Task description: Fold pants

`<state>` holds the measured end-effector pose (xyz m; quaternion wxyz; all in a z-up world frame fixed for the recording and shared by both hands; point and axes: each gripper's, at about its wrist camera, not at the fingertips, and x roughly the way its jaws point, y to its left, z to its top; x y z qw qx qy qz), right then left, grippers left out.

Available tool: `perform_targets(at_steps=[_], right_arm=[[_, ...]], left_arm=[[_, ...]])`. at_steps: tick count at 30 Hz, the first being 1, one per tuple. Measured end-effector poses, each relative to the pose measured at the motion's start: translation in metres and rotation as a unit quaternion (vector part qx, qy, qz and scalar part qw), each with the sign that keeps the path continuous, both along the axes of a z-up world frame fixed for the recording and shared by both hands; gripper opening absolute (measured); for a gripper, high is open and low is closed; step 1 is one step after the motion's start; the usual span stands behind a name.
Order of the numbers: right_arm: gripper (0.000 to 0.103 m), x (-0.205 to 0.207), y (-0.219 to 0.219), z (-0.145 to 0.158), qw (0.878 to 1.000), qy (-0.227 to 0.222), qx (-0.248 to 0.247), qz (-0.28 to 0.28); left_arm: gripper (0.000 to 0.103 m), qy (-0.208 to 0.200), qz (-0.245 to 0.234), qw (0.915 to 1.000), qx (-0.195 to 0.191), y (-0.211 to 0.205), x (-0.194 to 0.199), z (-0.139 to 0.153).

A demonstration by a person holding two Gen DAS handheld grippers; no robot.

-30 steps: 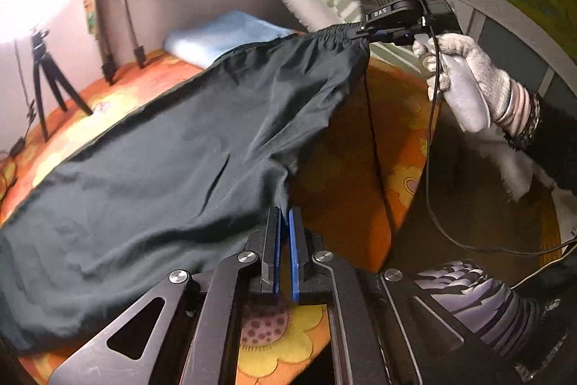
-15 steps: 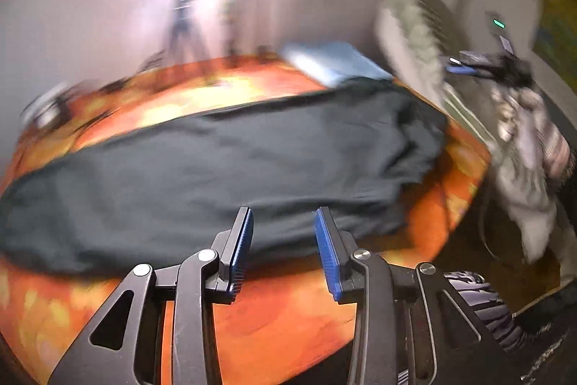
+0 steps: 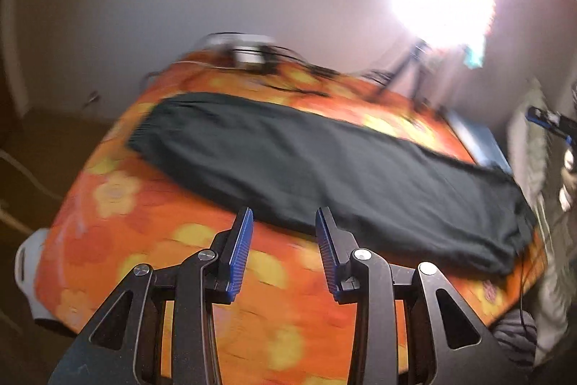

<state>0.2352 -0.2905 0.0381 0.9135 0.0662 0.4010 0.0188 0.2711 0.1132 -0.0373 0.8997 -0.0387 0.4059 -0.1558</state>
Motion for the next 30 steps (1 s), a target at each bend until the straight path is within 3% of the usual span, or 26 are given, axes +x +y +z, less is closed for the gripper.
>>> perform_targets(at_steps=[5,7,16,19,23,26,28,30], right_arm=[[0.043,0.063,0.084,0.002,0.995,-0.008,0.002,0.103],[0.049,0.089,0.119,-0.005,0.989,-0.002,0.005,0.146],[0.050,0.204,0.291,-0.079,0.954,0.052,-0.014,0.295],[0.049,0.233,0.333,-0.111,0.945,0.068,-0.033,0.319],[0.049,0.266,0.369,-0.145,0.942,0.083,-0.023,0.325],[0.049,0.283,0.393,-0.171,0.938,0.096,-0.041,0.330],[0.049,0.293,0.403,-0.187,0.934,0.114,-0.051,0.334],[0.049,0.300,0.409,-0.197,0.934,0.122,-0.054,0.331]], left_arm=[[0.034,0.010,0.063,0.9968,-0.048,0.053,0.033,-0.015],[0.034,0.019,0.074,0.9951,-0.062,0.065,0.048,-0.025],[0.034,0.022,0.093,0.9918,-0.085,0.087,0.097,-0.051],[0.034,0.025,0.096,0.9910,-0.090,0.091,0.107,-0.057],[0.034,0.030,0.101,0.9902,-0.093,0.094,0.113,-0.065],[0.035,0.034,0.101,0.9898,-0.095,0.095,0.116,-0.066],[0.047,0.031,0.097,0.9907,-0.090,0.095,0.116,-0.065],[0.048,0.027,0.096,0.9914,-0.085,0.094,0.117,-0.065]])
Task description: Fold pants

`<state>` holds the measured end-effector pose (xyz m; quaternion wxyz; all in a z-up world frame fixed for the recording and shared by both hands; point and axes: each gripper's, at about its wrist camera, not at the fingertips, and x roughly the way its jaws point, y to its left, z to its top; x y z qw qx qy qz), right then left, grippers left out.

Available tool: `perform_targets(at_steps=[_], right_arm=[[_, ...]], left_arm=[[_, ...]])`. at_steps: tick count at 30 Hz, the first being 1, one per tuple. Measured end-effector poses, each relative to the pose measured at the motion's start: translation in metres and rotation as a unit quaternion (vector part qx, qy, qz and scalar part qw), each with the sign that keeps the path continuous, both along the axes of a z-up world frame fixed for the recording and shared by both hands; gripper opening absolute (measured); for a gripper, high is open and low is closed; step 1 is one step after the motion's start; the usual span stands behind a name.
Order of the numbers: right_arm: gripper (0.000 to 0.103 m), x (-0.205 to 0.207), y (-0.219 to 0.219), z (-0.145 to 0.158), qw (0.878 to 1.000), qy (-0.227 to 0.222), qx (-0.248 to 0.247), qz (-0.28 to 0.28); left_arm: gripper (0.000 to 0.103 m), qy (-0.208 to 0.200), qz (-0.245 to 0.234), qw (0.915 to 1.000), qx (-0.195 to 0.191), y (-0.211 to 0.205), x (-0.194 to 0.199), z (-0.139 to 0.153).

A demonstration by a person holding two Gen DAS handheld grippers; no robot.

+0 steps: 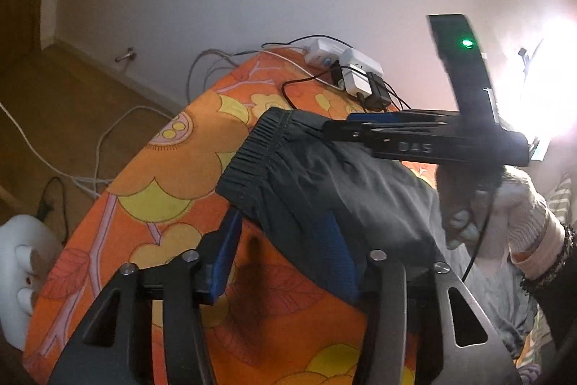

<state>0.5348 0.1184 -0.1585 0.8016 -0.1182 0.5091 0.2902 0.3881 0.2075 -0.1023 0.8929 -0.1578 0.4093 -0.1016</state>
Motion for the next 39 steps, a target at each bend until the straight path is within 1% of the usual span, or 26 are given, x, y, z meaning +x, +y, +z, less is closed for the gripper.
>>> perform_targets(at_steps=[2,3,4,5,7,8,9,12,14,16,18,19,20,21,22,24,27,28,29,30,31,33,36,38,39], right_arm=[[0.049,0.004,0.003,-0.006,1.000,0.009,0.004,0.002],[0.038,0.005,0.005,-0.008,1.000,0.012,-0.001,0.003],[0.013,0.005,0.005,-0.011,1.000,0.018,-0.007,0.003],[0.005,0.006,0.005,-0.013,1.000,0.026,-0.009,0.002],[0.004,0.007,0.002,-0.014,1.000,0.017,-0.020,-0.001],[0.003,0.006,0.001,-0.014,0.999,0.004,-0.033,-0.003],[0.003,0.009,-0.002,-0.014,0.999,-0.004,-0.047,-0.015],[0.001,0.021,-0.015,-0.020,0.997,0.001,-0.059,-0.055],[0.001,0.023,-0.021,-0.021,0.997,0.008,-0.044,-0.058],[0.001,0.021,-0.024,-0.017,0.998,-0.003,-0.036,-0.060],[0.002,0.022,-0.028,-0.010,0.998,-0.001,-0.007,-0.061],[0.012,0.024,-0.030,-0.008,0.998,0.022,0.023,-0.055],[0.022,0.026,-0.031,-0.006,0.997,0.033,0.038,-0.053],[0.040,0.025,-0.028,-0.005,0.997,0.030,0.043,-0.050],[0.045,0.024,-0.026,-0.004,0.998,0.024,0.044,-0.044],[0.045,0.019,-0.018,-0.003,0.998,0.022,0.045,-0.023],[0.045,0.019,-0.003,-0.011,0.999,0.018,0.026,-0.005],[0.039,0.018,0.001,-0.014,1.000,0.020,0.022,0.000],[0.029,0.017,0.006,-0.017,1.000,0.022,0.020,0.008],[0.001,0.016,0.010,-0.020,1.000,0.023,0.013,0.012],[0.003,0.011,0.014,-0.019,1.000,0.011,0.002,0.017],[0.001,0.003,0.017,-0.015,0.999,-0.012,-0.014,0.027],[0.001,0.008,0.007,-0.011,0.999,-0.034,-0.037,-0.009],[0.001,0.015,-0.001,-0.011,0.999,-0.024,-0.038,-0.026],[0.001,0.016,-0.003,-0.010,0.999,-0.019,-0.028,-0.028]], left_arm=[[0.048,0.002,-0.003,1.0000,-0.003,0.001,0.001,-0.002],[0.048,0.004,-0.001,1.0000,-0.004,0.001,0.002,-0.003],[0.048,0.005,0.001,1.0000,-0.004,0.002,0.003,-0.004],[0.048,0.007,0.003,1.0000,-0.005,0.002,0.004,-0.005],[0.049,0.007,0.006,0.9999,-0.006,0.001,0.005,-0.006],[0.052,0.006,0.008,0.9999,-0.006,0.001,0.005,-0.006],[0.056,0.005,0.011,0.9999,-0.007,0.001,0.005,-0.006],[0.057,0.002,0.017,0.9998,-0.010,0.002,0.006,-0.006],[0.057,0.005,0.018,0.9997,-0.013,0.004,0.008,-0.009],[0.057,0.008,0.019,0.9997,-0.015,0.005,0.008,-0.011],[0.057,0.004,0.017,0.9997,-0.015,0.004,0.008,-0.010],[0.057,0.004,0.016,0.9998,-0.014,0.004,0.007,-0.010],[0.057,0.003,0.015,0.9998,-0.013,0.003,0.007,-0.010],[0.057,0.004,0.014,0.9998,-0.013,0.003,0.007,-0.010],[0.057,0.004,0.014,0.9998,-0.013,0.003,0.007,-0.010],[0.057,0.008,0.018,0.9997,-0.015,0.003,0.008,-0.010],[0.057,0.014,0.022,0.9995,-0.017,0.003,0.010,-0.012],[0.057,0.014,0.021,0.9995,-0.016,0.003,0.010,-0.012],[0.057,0.015,0.021,0.9995,-0.015,0.003,0.010,-0.012],[0.057,0.014,0.022,0.9996,-0.015,0.002,0.010,-0.012],[0.057,0.015,0.022,0.9995,-0.014,0.002,0.010,-0.012],[0.057,0.016,0.025,0.9995,-0.014,0.002,0.012,-0.012],[0.057,0.020,0.028,0.9992,-0.018,0.002,0.014,-0.013],[0.057,0.019,0.025,0.9993,-0.022,0.002,0.014,-0.013],[0.057,0.017,0.024,0.9994,-0.021,0.001,0.014,-0.013]])
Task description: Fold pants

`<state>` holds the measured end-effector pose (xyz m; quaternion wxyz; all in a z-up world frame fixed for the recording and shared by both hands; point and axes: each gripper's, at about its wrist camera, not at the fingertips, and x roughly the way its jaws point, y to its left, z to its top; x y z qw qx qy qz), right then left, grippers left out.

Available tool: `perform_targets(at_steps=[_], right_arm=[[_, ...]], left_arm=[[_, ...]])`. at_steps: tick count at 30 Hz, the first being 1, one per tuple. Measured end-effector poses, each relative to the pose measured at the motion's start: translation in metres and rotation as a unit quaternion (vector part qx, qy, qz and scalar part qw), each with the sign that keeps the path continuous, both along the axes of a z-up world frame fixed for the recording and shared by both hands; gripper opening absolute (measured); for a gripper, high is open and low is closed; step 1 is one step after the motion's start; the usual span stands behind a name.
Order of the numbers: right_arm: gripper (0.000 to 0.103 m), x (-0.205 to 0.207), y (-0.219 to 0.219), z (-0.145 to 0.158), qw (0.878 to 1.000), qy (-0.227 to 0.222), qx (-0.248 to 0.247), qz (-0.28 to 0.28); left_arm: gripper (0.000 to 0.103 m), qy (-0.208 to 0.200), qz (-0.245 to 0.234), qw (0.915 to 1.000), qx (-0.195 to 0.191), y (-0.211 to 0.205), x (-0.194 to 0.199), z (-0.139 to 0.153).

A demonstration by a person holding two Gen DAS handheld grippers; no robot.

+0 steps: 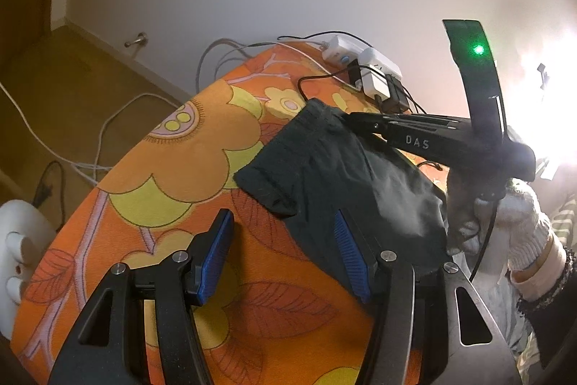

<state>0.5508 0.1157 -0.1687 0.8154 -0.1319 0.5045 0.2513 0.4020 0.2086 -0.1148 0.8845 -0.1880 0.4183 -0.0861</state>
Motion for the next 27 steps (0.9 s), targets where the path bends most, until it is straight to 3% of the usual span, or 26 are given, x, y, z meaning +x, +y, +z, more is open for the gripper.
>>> perform_targets(at_steps=[8,14,15,18,21,27], right_arm=[[0.002,-0.001,-0.004,0.009,0.999,0.008,0.032,0.002],[0.029,-0.007,0.002,0.033,0.996,0.031,0.087,0.001],[0.036,-0.005,0.004,0.034,0.994,0.048,0.099,0.001],[0.041,0.002,0.006,0.029,0.987,0.102,0.120,-0.016],[0.042,0.010,0.005,0.016,0.977,0.157,0.138,-0.044],[0.048,0.016,0.020,0.004,0.965,0.212,0.138,-0.076]], left_arm=[[0.057,0.010,0.011,0.9997,-0.021,0.004,0.010,-0.003],[0.056,0.009,0.030,0.9991,-0.028,-0.001,0.018,-0.004],[0.054,0.007,0.035,0.9991,-0.023,-0.002,0.019,-0.004],[0.028,0.005,0.043,0.9990,-0.008,-0.006,0.022,-0.004],[0.018,-0.012,0.044,0.9990,-0.003,-0.008,0.019,-0.001],[0.013,-0.040,0.020,0.9988,0.023,-0.020,0.014,0.007]])
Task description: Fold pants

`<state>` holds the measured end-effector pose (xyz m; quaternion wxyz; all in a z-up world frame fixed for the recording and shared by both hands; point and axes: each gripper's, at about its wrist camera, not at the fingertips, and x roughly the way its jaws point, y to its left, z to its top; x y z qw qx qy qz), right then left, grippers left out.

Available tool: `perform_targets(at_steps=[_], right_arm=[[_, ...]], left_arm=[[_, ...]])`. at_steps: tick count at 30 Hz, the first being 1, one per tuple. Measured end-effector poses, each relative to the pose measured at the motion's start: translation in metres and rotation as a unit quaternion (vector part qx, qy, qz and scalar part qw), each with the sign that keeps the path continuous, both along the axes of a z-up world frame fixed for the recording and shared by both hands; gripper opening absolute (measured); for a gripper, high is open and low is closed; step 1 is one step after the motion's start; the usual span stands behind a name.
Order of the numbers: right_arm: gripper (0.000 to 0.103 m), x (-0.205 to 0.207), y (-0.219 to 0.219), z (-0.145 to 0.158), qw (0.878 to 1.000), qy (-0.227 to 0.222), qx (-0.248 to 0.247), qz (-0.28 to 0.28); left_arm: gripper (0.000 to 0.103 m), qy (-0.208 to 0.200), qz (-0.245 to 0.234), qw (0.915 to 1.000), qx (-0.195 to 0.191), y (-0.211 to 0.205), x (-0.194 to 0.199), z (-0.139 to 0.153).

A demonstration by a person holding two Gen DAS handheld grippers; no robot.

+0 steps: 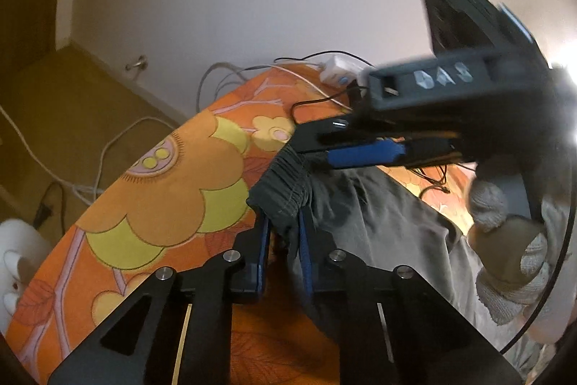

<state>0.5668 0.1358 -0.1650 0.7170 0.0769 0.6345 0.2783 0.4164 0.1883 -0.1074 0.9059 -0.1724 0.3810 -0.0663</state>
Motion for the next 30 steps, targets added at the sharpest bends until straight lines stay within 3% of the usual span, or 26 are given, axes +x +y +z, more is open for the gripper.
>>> perform_targets(at_steps=[2,4,9,15,17,20,21,22,24,26,30], right_arm=[[0.051,-0.001,0.011,0.001,1.000,0.001,-0.012,0.010],[0.062,0.001,0.022,-0.002,0.999,0.008,-0.031,0.020],[0.062,0.005,0.041,-0.016,0.996,0.018,-0.084,0.021],[0.064,-0.003,0.060,-0.022,0.990,-0.007,-0.137,0.040],[0.054,-0.006,0.061,-0.022,0.987,-0.020,-0.156,0.042],[0.044,-0.005,0.053,-0.021,0.989,-0.024,-0.142,0.033],[0.040,-0.003,0.050,-0.020,0.991,-0.022,-0.133,0.027],[0.036,-0.002,0.045,-0.020,0.992,-0.020,-0.125,0.021],[0.029,0.000,0.037,-0.019,0.995,-0.014,-0.102,0.009],[0.016,0.002,0.030,-0.015,0.997,-0.006,-0.073,0.000],[0.015,0.001,0.017,-0.015,0.999,0.000,-0.045,-0.015]], left_arm=[[0.013,0.002,-0.006,1.0000,0.003,-0.002,0.001,0.000],[0.012,-0.002,-0.011,0.9999,0.005,-0.003,0.000,0.001],[0.011,-0.003,-0.031,0.9994,0.017,-0.013,0.002,0.002],[0.011,0.009,-0.039,0.9989,0.023,-0.018,0.002,0.002],[0.011,0.014,-0.039,0.9989,0.024,-0.018,0.003,0.001],[0.012,0.009,-0.029,0.9988,0.038,-0.018,-0.003,0.004],[0.018,0.008,-0.024,0.9987,0.043,-0.018,-0.004,0.005],[0.035,0.008,-0.018,0.9985,0.051,-0.017,-0.005,0.005],[0.054,0.012,-0.001,0.9984,0.056,-0.015,-0.005,0.005],[0.054,0.016,0.012,0.9983,0.054,-0.010,-0.003,0.004],[0.054,0.041,0.011,0.9989,0.022,-0.009,0.010,-0.002]])
